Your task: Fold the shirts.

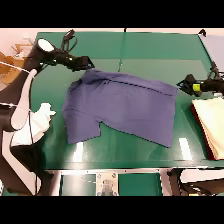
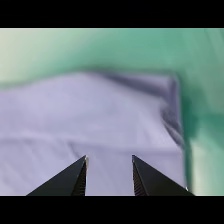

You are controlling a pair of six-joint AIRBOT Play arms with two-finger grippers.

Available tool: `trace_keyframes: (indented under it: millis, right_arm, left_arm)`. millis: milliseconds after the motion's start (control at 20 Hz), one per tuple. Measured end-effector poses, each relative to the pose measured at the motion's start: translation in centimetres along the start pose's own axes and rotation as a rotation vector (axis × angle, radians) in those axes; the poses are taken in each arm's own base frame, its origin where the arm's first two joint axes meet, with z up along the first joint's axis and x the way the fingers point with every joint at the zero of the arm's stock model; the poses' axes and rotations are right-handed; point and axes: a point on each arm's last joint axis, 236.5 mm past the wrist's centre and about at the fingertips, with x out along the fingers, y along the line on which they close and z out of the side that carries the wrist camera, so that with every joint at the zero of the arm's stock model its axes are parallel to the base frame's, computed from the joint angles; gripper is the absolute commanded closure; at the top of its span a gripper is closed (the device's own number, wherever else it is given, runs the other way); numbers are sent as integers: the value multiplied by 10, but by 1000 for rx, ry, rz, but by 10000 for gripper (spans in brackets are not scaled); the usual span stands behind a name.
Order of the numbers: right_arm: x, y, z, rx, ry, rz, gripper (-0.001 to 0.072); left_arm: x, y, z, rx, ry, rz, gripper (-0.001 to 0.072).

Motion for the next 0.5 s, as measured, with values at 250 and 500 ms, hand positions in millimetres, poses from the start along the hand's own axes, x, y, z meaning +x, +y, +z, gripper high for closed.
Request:
trace_keyframes:
  millis: [250,500]
  right_arm:
    - [-47,-36,-69,54,195,-62,390]
    - [-62,-74,-176,183,366,-174,389]
  left_arm:
    - [-61,39,-28,-96,138,-17,34]
    - [-96,61,-47,-184,190,-46,34]
